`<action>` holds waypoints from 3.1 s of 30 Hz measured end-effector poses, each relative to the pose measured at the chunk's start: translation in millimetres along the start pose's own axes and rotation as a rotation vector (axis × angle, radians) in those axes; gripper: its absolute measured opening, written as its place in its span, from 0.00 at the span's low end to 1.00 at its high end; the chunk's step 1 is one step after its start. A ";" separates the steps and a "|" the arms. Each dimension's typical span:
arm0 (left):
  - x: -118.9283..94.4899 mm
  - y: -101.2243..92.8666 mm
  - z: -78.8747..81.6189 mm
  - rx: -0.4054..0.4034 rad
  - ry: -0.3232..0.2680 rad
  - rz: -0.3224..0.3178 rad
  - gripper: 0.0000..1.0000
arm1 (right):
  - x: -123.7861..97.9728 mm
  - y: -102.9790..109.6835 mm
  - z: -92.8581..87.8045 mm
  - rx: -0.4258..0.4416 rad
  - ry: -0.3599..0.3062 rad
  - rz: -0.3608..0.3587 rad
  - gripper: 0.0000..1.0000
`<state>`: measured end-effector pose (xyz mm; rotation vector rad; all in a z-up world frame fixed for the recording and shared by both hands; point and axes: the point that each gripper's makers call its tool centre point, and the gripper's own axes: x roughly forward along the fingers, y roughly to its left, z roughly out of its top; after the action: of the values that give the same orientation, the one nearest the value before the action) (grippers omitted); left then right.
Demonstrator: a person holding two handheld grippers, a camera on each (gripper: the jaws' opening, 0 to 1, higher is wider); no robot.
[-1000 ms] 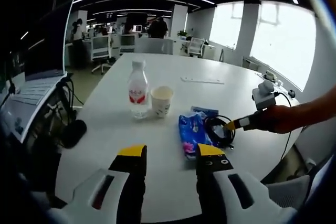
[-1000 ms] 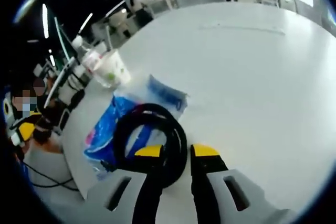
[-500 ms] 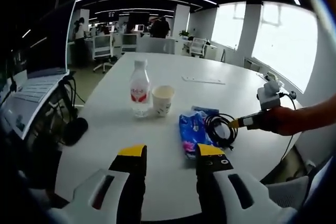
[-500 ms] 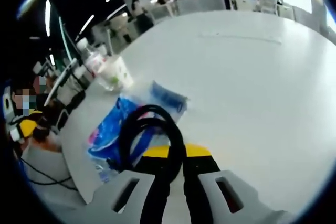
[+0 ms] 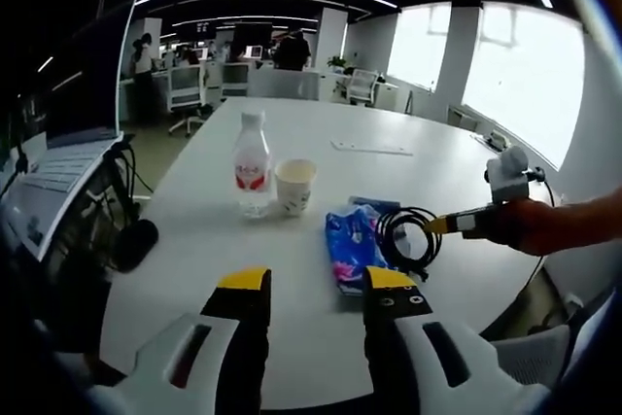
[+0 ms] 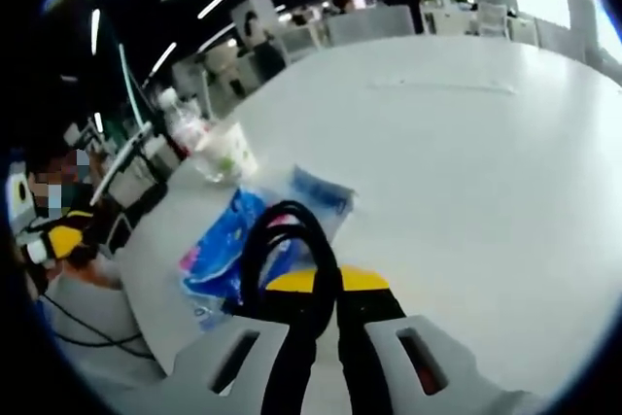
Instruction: Arrange the tabletop items into an orderly group along one side of the table until the central work area is clear of visible clutter.
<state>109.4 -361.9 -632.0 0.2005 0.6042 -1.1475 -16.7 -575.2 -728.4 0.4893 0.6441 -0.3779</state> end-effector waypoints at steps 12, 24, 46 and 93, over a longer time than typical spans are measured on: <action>0.1 -3.5 -0.6 0.007 0.004 -0.010 0.37 | -11.5 5.0 3.9 -0.036 -0.021 -0.011 0.03; 1.5 -7.1 -0.2 0.010 0.004 -0.025 0.37 | -25.1 23.6 12.4 -0.077 -0.073 0.052 0.02; 5.8 -12.0 -0.3 0.020 0.008 -0.038 0.37 | -58.8 20.1 19.5 -0.094 -0.134 0.058 0.00; 15.4 -19.3 5.1 0.045 0.016 -0.055 0.38 | -95.8 -64.5 20.0 0.090 -0.203 -0.100 0.00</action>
<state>98.1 -384.3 -633.3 0.2324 0.6015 -1.2141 -108.8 -621.6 -672.6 0.4985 0.4567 -0.5455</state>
